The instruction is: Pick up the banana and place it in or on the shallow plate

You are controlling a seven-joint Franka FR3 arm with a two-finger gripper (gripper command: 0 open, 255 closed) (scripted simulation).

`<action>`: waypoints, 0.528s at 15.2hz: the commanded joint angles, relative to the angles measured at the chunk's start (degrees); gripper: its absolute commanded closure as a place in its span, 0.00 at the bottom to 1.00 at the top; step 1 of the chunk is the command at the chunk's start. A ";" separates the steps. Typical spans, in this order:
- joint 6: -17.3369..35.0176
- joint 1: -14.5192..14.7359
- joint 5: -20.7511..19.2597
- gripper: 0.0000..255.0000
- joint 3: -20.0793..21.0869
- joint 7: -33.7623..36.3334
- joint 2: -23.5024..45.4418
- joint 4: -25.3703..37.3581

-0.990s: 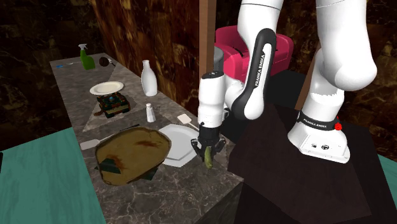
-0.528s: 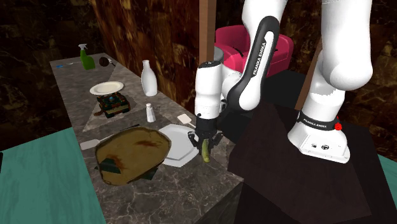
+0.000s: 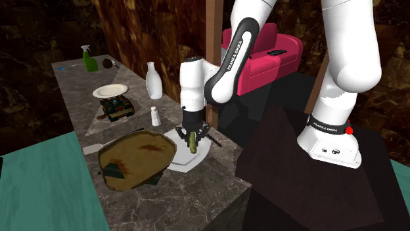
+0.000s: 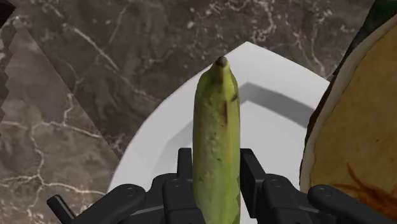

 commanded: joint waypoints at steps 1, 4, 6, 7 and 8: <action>-2.27 -0.90 -0.45 1.00 -0.85 -1.82 2.48 4.45; -5.75 -1.78 -0.90 1.00 -1.82 -4.00 6.07 11.22; -7.29 -2.08 -1.05 1.00 -2.19 -4.89 7.68 14.26; -6.77 -1.85 -1.33 1.00 -2.49 -4.75 8.37 14.43; -6.26 -1.61 -1.59 1.00 -2.78 -4.62 9.07 14.61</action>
